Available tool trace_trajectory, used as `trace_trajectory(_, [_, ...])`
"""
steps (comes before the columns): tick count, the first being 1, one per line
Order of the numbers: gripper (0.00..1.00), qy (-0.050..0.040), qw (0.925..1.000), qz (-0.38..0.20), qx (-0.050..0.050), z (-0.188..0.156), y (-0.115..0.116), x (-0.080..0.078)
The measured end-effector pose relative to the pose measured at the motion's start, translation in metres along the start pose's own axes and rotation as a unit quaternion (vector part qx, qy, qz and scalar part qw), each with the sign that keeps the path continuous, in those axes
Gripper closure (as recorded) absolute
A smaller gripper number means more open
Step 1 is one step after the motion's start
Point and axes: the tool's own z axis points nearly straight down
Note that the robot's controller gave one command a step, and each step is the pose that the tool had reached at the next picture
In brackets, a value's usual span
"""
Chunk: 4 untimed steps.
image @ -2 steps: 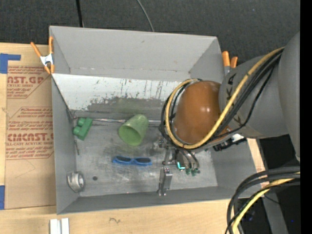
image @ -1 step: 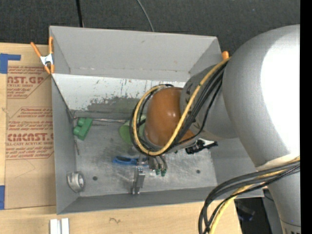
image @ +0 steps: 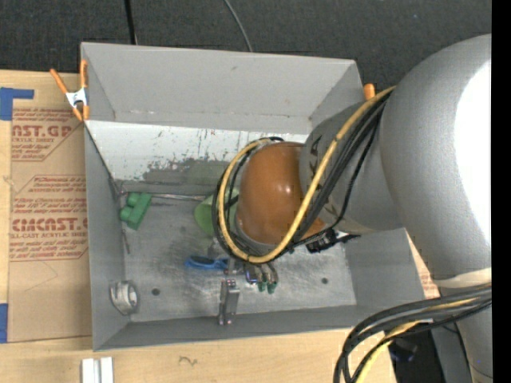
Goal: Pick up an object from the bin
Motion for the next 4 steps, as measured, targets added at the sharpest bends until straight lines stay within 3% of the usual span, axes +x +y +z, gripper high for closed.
trace_trajectory(1, [0.0, 0.0014, 0.9873, 0.159, 0.001, -0.012, -0.026, -0.021])
trace_trajectory(2, [0.0, -0.0069, 0.9867, 0.162, -0.002, 0.028, 0.006, 0.003])
trace_trajectory(3, [0.0, -0.0012, 0.9873, 0.159, 0.0, 0.03, -0.022, -0.014])
trace_trajectory(4, [1.0, -0.0022, 0.9873, 0.159, -0.001, 0.029, -0.021, -0.014])
